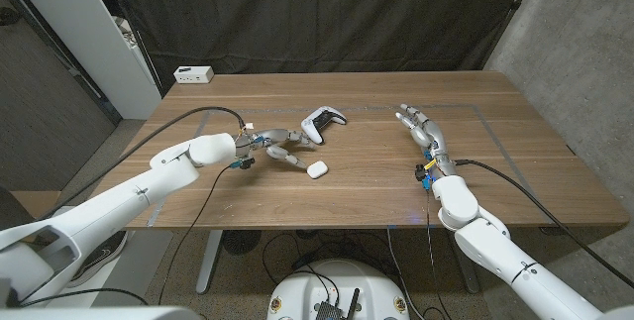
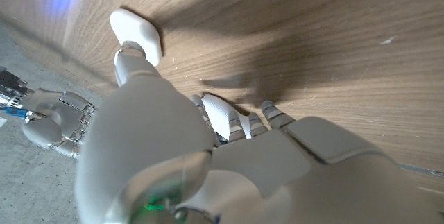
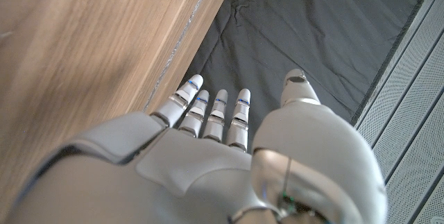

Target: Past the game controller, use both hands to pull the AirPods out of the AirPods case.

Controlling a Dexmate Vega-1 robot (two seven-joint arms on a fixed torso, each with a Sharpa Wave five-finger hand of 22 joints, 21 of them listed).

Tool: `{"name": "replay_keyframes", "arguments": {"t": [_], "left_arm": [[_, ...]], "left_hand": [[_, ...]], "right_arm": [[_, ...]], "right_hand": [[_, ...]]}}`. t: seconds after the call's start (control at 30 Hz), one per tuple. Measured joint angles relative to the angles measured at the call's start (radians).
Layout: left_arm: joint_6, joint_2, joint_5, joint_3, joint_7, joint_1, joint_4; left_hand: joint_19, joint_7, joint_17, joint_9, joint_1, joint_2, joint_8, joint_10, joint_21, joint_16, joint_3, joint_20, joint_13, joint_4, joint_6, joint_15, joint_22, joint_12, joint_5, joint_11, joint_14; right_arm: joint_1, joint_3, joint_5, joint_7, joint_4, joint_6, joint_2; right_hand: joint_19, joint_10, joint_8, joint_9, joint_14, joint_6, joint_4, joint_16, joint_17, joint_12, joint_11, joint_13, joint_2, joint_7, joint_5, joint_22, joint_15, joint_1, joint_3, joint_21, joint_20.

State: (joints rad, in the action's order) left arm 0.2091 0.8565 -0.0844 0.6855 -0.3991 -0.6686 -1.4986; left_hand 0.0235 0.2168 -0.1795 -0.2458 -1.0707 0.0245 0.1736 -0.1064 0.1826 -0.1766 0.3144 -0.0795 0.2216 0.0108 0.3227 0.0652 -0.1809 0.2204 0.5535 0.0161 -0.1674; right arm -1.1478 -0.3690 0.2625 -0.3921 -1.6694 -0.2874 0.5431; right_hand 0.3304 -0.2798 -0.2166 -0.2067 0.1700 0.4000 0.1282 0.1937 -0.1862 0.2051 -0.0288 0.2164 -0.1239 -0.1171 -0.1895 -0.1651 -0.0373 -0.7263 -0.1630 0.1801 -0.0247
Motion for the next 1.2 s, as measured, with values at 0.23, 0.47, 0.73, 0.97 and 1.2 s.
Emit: {"name": "replay_keyframes", "arguments": {"t": [0.23,0.47,0.73,0.97,1.2], "left_arm": [[0.030,0.012,-0.019,0.019,-0.064,0.034,0.001],[0.069,0.057,-0.069,0.014,-0.072,0.026,-0.046],[0.117,0.118,-0.163,-0.019,-0.042,0.006,-0.117],[0.144,0.145,-0.254,-0.046,-0.001,0.002,-0.158],[0.172,0.142,-0.354,-0.054,0.030,0.042,-0.173]], "left_hand": [[-0.044,0.006,0.000,0.014,-0.048,0.023,0.008,-0.062,-0.001,0.004,-0.005,-0.029,0.004,-0.014,-0.045,0.019,0.002,-0.017,0.027,0.007,-0.004],[-0.045,0.001,0.003,0.018,-0.077,0.049,0.043,-0.066,-0.001,-0.005,-0.012,-0.027,0.001,-0.021,0.036,0.019,0.004,-0.009,0.035,0.003,-0.005],[-0.043,0.005,0.003,0.023,-0.084,0.051,0.043,-0.066,0.009,-0.005,-0.008,-0.012,0.001,-0.025,0.044,0.008,0.003,-0.009,0.043,0.003,-0.004],[-0.074,-0.001,0.003,0.023,-0.084,0.051,0.034,-0.066,0.000,-0.005,-0.008,-0.020,0.001,-0.025,0.026,0.008,0.004,-0.009,0.043,0.003,-0.004],[-0.094,-0.005,0.003,0.028,-0.084,0.051,0.016,-0.066,0.000,-0.005,-0.003,-0.040,0.001,-0.019,-0.023,0.008,0.004,-0.009,0.043,0.003,-0.004]], "right_arm": [[0.005,-0.002,-0.002,0.001,0.000,0.001,0.000],[0.006,-0.002,-0.005,0.001,0.006,-0.009,0.001],[0.012,-0.004,-0.006,0.013,0.020,-0.027,0.000],[0.013,-0.007,-0.004,0.019,0.026,-0.034,0.000],[0.008,-0.007,-0.003,0.023,0.026,-0.038,0.003]], "right_hand": [[0.000,0.000,0.000,0.000,0.000,0.000,0.003,0.000,0.000,0.000,0.000,0.000,0.000,0.000,0.000,0.000,0.000,0.000,-0.003,0.000,0.000],[0.000,-0.004,0.000,0.000,0.000,0.000,0.003,0.000,0.000,0.000,-0.004,0.000,0.000,0.000,0.000,0.000,0.000,0.000,-0.003,0.000,0.000],[0.000,-0.004,0.000,0.000,0.000,0.000,0.003,0.000,0.000,0.000,-0.004,0.000,0.000,0.000,0.000,0.000,0.000,0.000,-0.003,0.000,0.000],[0.000,-0.004,0.000,0.000,0.000,0.006,0.003,0.000,0.000,0.000,-0.004,0.000,0.000,-0.006,0.000,0.000,0.000,0.000,-0.003,0.000,0.000],[0.000,-0.004,0.000,0.000,0.000,0.006,0.003,0.000,0.000,0.000,-0.004,0.000,0.000,-0.006,0.000,0.000,0.000,0.000,-0.003,0.000,0.000]]}}
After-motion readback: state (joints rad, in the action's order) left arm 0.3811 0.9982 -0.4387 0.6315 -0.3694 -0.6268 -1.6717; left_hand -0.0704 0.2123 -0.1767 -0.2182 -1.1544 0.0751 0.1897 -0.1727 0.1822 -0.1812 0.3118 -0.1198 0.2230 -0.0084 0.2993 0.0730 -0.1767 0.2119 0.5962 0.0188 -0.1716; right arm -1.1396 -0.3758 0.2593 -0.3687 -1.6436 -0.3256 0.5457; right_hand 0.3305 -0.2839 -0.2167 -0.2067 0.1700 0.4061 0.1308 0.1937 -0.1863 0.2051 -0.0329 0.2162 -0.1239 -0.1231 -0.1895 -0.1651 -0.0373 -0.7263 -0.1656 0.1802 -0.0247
